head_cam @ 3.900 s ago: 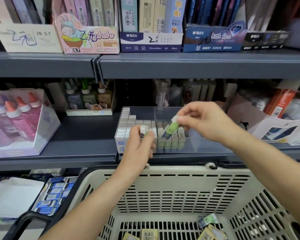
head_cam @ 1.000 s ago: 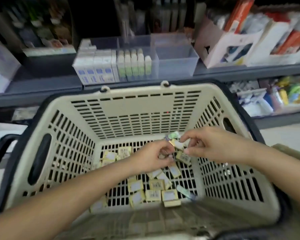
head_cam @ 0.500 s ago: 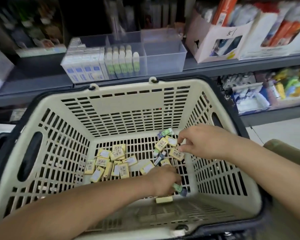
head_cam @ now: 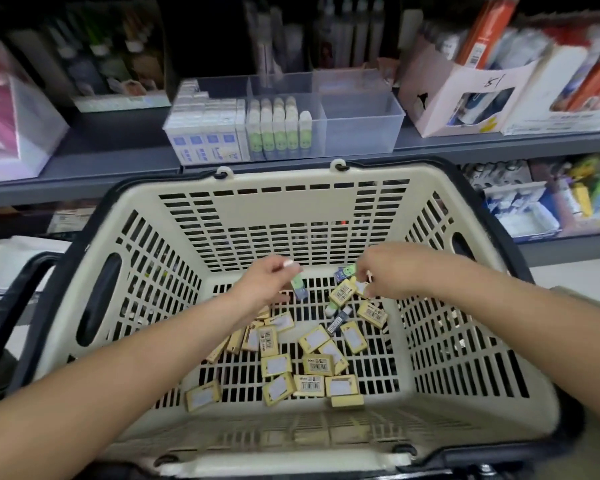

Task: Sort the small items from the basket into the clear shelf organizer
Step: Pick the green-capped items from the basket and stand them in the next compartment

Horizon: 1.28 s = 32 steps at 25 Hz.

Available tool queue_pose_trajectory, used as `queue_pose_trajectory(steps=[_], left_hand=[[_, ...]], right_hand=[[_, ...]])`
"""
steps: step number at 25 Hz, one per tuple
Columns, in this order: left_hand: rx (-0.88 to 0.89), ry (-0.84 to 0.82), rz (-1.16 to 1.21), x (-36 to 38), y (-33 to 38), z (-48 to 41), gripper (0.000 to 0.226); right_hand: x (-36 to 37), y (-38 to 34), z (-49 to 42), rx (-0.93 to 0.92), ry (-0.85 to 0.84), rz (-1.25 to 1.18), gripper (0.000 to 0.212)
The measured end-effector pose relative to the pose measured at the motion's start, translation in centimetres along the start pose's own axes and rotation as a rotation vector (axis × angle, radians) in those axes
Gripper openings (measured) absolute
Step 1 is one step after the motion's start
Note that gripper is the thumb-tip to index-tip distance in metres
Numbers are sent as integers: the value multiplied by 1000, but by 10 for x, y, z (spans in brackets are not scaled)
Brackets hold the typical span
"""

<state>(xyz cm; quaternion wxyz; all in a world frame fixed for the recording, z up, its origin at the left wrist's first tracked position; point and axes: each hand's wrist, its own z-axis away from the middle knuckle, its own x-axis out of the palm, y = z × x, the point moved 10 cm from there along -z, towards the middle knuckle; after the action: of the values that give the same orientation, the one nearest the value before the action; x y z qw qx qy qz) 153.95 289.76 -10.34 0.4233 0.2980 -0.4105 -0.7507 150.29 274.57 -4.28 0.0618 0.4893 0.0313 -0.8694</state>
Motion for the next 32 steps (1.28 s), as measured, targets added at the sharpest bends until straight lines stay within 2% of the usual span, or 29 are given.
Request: queue_pose_trajectory(steps=[3, 7, 9, 12, 13, 17, 20, 22, 23, 24, 26, 27, 30, 32], left_hand=[[-63, -20, 169, -1, 3, 0, 13], [-101, -27, 105, -8, -4, 0, 13], [-96, -19, 115, -11, -4, -4, 14], [-115, -8, 132, -11, -9, -9, 16], [-125, -6, 146, -9, -12, -11, 16], [-177, 3, 211, -3, -24, -15, 6], [-200, 25, 223, -7, -29, -17, 8], [-220, 46, 250, -12, -33, -18, 7], [-229, 53, 272, -14, -35, -20, 5], [-235, 57, 299, -14, -35, -19, 1], [-224, 41, 365, -11, -35, -19, 10], [-202, 26, 418, -8, -32, -19, 12], [-123, 2, 502, -5, -22, -18, 8], [-118, 17, 452, -8, -21, -19, 11]], right_hand=[[27, -12, -45, -12, -11, 135, 33], [63, -10, -66, -44, -13, 218, 41], [63, -11, -73, -58, 40, 140, 36], [51, -11, -82, -51, 90, -121, 31], [51, -9, -83, -49, 81, -110, 28], [66, -16, -79, -53, 42, 201, 27], [72, -25, -78, -81, 47, 274, 23], [58, -23, -77, -62, 74, 178, 14], [47, -20, -76, -30, 112, 51, 16], [36, -18, -75, 7, 161, -138, 18], [22, -23, -74, 29, 252, -595, 18], [15, -32, -72, 1, 281, -750, 18], [8, -54, -69, -107, 246, -898, 9], [10, -45, -71, -97, 229, -820, 13]])
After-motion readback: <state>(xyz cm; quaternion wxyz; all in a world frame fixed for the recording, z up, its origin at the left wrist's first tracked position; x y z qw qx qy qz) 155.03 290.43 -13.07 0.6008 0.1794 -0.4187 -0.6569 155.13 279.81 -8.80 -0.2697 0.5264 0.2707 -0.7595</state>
